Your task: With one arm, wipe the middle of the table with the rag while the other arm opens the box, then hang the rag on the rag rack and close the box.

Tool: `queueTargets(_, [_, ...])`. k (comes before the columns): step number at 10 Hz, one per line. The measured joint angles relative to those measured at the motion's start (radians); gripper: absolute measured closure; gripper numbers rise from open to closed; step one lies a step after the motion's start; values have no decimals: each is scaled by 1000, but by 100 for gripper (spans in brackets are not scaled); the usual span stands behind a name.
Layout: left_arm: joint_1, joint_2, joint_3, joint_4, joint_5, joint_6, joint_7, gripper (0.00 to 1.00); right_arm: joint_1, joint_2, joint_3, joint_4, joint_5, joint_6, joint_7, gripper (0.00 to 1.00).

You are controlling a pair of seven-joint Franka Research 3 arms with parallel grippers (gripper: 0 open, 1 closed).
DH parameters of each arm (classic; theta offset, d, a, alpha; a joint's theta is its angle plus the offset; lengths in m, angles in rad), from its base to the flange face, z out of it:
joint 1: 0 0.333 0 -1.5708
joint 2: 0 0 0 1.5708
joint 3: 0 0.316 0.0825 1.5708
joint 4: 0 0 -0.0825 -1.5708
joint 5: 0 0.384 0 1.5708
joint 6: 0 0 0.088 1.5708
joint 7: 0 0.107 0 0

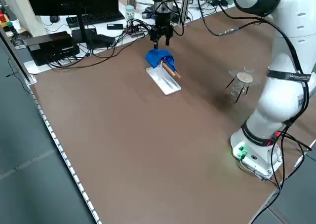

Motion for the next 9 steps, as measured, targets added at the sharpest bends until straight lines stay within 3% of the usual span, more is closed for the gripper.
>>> queueTargets(3, [10,-56,0,48,-73,1,2,0,134,-23,39,66,24,-100,109,98])
queueTargets(9, [12,-274,-2,55,-173,-37,75,0,184,-64,40,103,24,-154,163,96])
